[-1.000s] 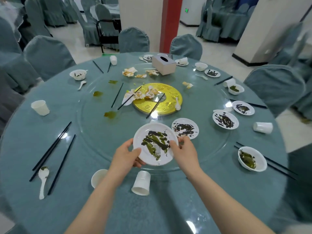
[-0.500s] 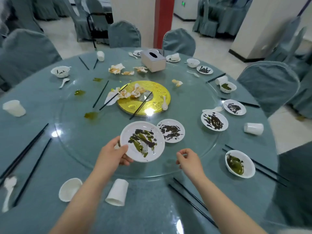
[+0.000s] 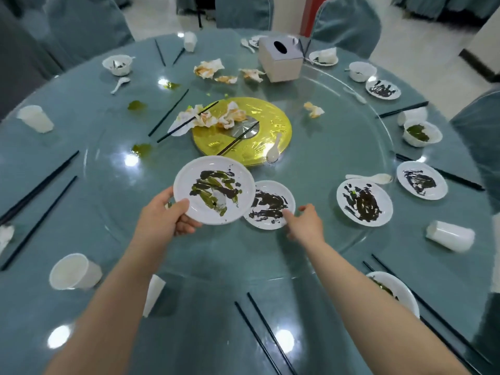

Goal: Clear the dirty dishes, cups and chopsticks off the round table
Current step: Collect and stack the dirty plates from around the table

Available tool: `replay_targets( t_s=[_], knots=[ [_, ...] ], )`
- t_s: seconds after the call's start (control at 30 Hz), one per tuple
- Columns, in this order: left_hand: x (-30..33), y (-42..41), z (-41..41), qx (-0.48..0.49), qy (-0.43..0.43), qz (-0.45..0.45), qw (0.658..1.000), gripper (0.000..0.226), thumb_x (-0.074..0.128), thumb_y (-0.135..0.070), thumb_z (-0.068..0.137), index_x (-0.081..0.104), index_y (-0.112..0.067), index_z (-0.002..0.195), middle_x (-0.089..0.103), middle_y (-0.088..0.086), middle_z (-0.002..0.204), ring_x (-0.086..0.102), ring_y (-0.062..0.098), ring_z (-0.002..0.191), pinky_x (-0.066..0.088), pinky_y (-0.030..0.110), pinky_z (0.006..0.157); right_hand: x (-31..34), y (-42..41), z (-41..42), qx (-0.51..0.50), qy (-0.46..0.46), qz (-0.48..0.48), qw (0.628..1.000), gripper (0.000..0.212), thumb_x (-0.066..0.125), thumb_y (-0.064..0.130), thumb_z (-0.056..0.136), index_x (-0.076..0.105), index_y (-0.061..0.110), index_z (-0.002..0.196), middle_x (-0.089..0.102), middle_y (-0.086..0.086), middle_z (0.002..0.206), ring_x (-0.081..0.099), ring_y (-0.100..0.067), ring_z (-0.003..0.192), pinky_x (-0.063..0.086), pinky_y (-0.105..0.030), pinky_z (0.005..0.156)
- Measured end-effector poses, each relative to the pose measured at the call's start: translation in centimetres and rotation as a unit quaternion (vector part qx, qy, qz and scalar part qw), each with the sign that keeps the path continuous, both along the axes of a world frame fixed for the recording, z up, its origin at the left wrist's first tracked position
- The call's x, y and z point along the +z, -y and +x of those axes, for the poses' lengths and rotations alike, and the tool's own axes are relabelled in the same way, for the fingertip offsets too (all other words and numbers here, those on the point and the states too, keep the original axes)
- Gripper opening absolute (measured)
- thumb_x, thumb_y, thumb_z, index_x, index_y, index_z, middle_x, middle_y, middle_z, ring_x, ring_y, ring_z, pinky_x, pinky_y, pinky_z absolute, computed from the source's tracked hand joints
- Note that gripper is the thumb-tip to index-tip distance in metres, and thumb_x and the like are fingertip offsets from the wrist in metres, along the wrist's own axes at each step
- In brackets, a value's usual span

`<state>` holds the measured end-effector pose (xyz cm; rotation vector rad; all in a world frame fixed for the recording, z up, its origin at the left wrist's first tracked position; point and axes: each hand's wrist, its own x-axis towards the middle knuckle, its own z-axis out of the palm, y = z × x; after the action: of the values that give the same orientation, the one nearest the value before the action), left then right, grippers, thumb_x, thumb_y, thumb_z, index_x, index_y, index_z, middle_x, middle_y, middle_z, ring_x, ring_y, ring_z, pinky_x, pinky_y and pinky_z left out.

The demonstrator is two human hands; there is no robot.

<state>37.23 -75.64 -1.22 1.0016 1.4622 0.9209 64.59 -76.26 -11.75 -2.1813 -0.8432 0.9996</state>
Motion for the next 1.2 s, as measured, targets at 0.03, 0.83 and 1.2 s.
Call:
replay_targets(
  t_s=[0.03,0.83,1.2],
  knots=[
    [0.0,0.4,0.2,0.008,0.003,-0.001,1.000,0.031,0.049,-0.009,0.095,0.053,-0.027,0.119,0.067,0.010,0.056,0.055,0.010,0.039,0.047,0.017,0.041,-0.1,-0.4,-0.1,0.013,0.011,0.000,1.000,0.039,0.064,0.038,0.084,0.044,0.015,0.109,0.066,-0.011,0.100,0.067,-0.026,0.061,0.049,-0.029,0.055],
    [-2.3,2.7,11.3,-0.096,0.065,-0.029,0.993,0.039,0.048,-0.011,0.095,0.048,-0.015,0.133,0.068,0.010,0.056,0.054,0.010,0.037,0.044,0.016,0.040,3.9,10.1,15.0,-0.186,-0.003,0.114,0.976,0.020,0.056,0.011,0.086,0.049,0.019,0.103,0.066,-0.003,0.064,0.051,-0.007,0.038,0.041,-0.025,0.043],
    [-5.1,4.6,21.1,-0.023,0.051,-0.049,0.997,0.036,0.050,-0.010,0.092,0.056,-0.019,0.127,0.068,0.005,0.062,0.063,0.018,0.056,0.046,0.020,0.044,0.1,5.1,24.0,-0.068,0.032,0.072,0.995,0.027,0.060,0.024,0.087,0.053,0.015,0.112,0.069,-0.003,0.079,0.064,-0.014,0.060,0.049,-0.029,0.061]
  ],
)
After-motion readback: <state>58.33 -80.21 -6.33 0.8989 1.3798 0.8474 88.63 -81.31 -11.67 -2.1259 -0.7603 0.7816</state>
